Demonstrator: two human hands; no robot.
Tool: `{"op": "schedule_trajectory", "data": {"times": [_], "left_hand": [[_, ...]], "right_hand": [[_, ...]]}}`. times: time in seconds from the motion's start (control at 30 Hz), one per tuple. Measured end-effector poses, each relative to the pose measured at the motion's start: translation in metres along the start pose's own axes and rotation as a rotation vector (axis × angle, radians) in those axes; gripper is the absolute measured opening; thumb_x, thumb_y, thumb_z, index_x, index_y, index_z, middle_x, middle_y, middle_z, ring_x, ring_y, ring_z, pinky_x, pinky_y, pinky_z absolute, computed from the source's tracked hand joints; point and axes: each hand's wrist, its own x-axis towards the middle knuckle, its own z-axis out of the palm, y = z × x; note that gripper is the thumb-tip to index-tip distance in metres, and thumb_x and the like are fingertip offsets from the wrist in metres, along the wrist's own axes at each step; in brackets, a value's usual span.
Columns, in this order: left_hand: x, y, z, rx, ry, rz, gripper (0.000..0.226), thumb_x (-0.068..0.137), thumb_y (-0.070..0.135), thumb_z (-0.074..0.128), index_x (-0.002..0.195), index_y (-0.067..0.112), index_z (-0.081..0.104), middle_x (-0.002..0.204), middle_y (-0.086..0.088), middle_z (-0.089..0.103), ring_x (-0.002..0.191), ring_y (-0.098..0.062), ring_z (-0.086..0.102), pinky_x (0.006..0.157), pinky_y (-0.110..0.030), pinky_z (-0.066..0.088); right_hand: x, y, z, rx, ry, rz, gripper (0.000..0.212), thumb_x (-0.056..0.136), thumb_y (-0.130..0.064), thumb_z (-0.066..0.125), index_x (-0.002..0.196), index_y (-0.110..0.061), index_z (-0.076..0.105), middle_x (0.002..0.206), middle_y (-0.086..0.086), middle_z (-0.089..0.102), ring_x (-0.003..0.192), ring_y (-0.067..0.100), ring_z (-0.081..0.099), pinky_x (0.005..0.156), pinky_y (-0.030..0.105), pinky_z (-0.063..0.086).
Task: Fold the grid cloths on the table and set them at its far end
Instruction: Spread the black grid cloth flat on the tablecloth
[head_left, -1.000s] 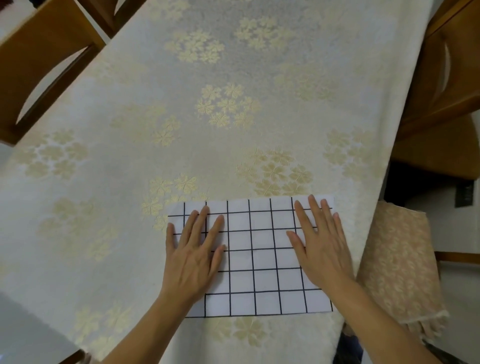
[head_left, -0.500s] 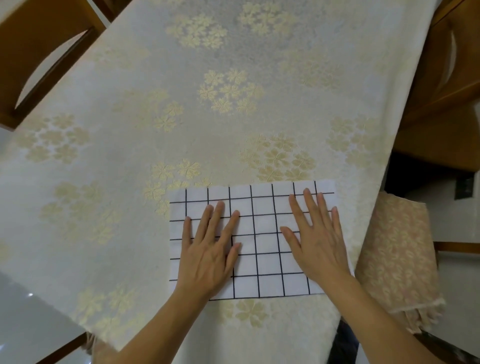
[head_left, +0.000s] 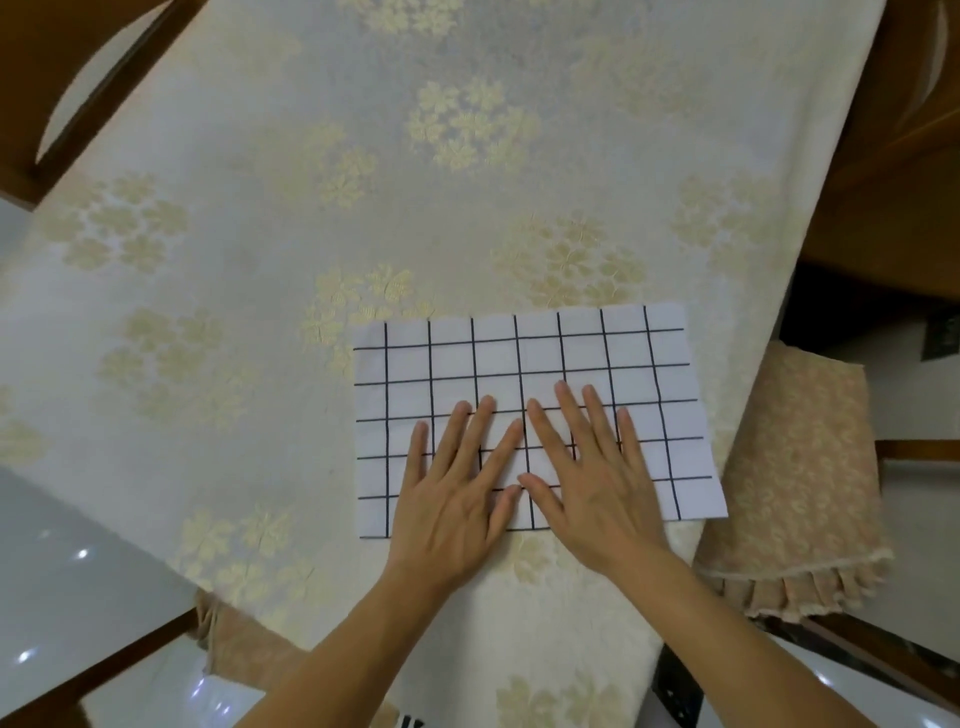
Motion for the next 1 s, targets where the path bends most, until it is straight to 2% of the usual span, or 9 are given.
{"op": "schedule_trajectory", "data": {"times": [0.07,0.23,0.4,0.57,0.67,0.8,0.9,1.0], "left_hand": [[-0.006,-0.009,-0.002,-0.011,0.010,-0.021,0.063,0.103,0.054,0.020,0.159,0.029,0.006,0.168,-0.004,0.000,0.154,-0.023,0.000,0.121,-0.056,0.015],[-0.017,-0.038,-0.002,-0.009,0.014,-0.147,0.064,0.102,0.053,0.020,0.159,0.026,0.008,0.168,-0.003,-0.001,0.154,-0.022,0.001,0.121,-0.055,0.014],[-0.018,-0.037,-0.003,-0.017,0.019,-0.156,0.066,0.102,0.055,0.021,0.159,0.026,0.007,0.168,-0.004,-0.003,0.154,-0.023,-0.001,0.123,-0.052,0.009],[-0.023,-0.041,-0.002,-0.011,0.017,-0.161,0.067,0.102,0.054,0.022,0.159,0.023,0.006,0.168,-0.004,-0.001,0.154,-0.023,-0.001,0.122,-0.051,0.010],[-0.023,-0.041,-0.009,-0.037,0.026,-0.185,0.066,0.102,0.055,0.019,0.159,0.025,0.007,0.168,-0.003,0.002,0.154,-0.022,0.001,0.121,-0.050,0.009],[-0.040,-0.041,-0.025,-0.079,0.067,-0.376,0.062,0.102,0.048,0.023,0.157,0.020,0.025,0.165,0.000,0.021,0.152,-0.021,0.020,0.121,-0.051,0.017],[-0.061,-0.038,-0.033,-0.093,0.095,-0.549,0.061,0.099,0.045,0.027,0.149,0.014,0.042,0.157,-0.003,0.039,0.144,-0.024,0.038,0.118,-0.054,0.028],[-0.078,-0.032,-0.034,-0.106,0.111,-0.679,0.057,0.096,0.042,0.032,0.140,0.012,0.053,0.149,-0.005,0.050,0.136,-0.026,0.048,0.113,-0.056,0.036]], "right_hand": [[-0.005,0.009,-0.003,0.001,0.018,0.019,0.072,0.099,-0.064,0.019,0.158,-0.027,0.000,0.166,0.004,-0.006,0.153,0.025,-0.006,0.122,0.052,0.010],[-0.019,0.055,-0.006,0.024,0.032,0.229,0.074,0.098,-0.066,0.011,0.158,-0.023,0.000,0.166,0.006,-0.007,0.152,0.025,-0.008,0.122,0.053,0.009],[-0.024,0.065,-0.003,0.030,0.054,0.222,0.075,0.097,-0.065,0.011,0.158,-0.024,-0.001,0.166,0.006,-0.008,0.152,0.025,-0.009,0.123,0.051,0.007],[-0.028,0.071,-0.003,0.036,0.043,0.230,0.075,0.097,-0.067,0.007,0.158,-0.024,-0.001,0.166,0.007,-0.007,0.152,0.027,-0.008,0.122,0.052,0.009],[-0.028,0.071,-0.010,0.083,0.067,0.207,0.073,0.097,-0.065,0.013,0.158,-0.027,0.000,0.166,0.007,-0.006,0.153,0.026,-0.007,0.122,0.051,0.006],[-0.013,0.072,-0.026,0.132,0.117,0.011,0.065,0.099,-0.050,0.028,0.157,-0.020,0.019,0.165,0.010,0.008,0.153,0.027,0.006,0.122,0.050,0.011],[0.015,0.063,-0.034,0.143,0.111,-0.237,0.056,0.100,-0.038,0.034,0.150,-0.014,0.038,0.161,0.011,0.026,0.150,0.027,0.021,0.121,0.049,0.016],[0.055,0.043,-0.039,0.095,0.109,-0.528,0.044,0.099,-0.027,0.041,0.136,-0.008,0.056,0.150,0.016,0.044,0.140,0.033,0.039,0.115,0.056,0.031]]}}
